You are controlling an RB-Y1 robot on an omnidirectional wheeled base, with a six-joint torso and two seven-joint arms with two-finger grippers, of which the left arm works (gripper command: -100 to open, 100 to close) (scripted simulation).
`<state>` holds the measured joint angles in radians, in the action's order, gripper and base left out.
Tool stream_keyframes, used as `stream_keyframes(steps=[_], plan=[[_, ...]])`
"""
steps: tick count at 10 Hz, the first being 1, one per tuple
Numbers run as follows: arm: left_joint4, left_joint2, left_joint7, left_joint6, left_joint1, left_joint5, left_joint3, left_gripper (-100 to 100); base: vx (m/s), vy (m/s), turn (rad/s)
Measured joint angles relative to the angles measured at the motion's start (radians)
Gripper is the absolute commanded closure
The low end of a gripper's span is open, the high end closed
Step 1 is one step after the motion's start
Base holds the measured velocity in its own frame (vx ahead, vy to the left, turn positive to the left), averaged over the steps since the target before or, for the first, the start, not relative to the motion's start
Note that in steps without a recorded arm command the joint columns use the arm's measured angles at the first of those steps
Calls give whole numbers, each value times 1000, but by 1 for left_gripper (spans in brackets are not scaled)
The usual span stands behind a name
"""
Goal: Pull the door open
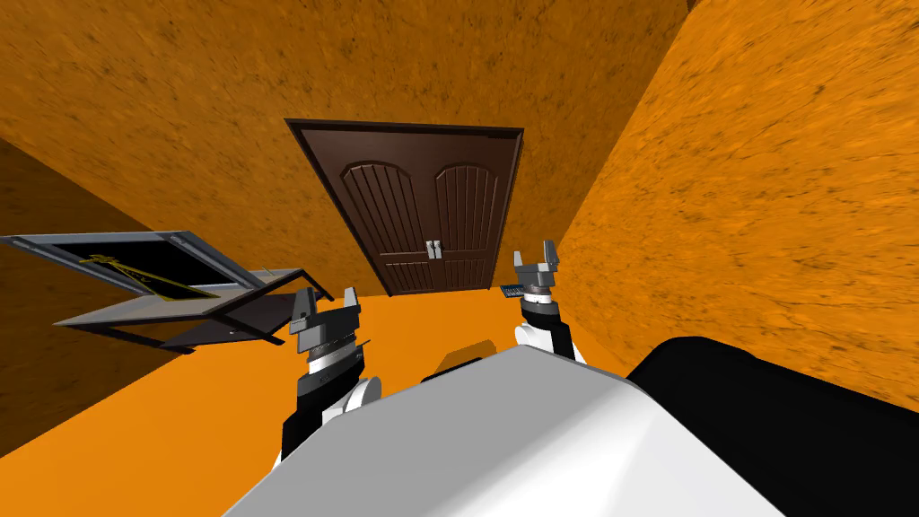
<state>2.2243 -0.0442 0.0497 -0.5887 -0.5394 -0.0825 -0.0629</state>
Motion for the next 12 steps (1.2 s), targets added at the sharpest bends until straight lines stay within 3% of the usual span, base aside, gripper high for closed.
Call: stream_keyframes(steps=[5,12], plan=[[-89,47,8,29,49,-2,10,-100,158,-4,-40],[-206,95,21,55,104,-6,23,-100,104,-5,-42]])
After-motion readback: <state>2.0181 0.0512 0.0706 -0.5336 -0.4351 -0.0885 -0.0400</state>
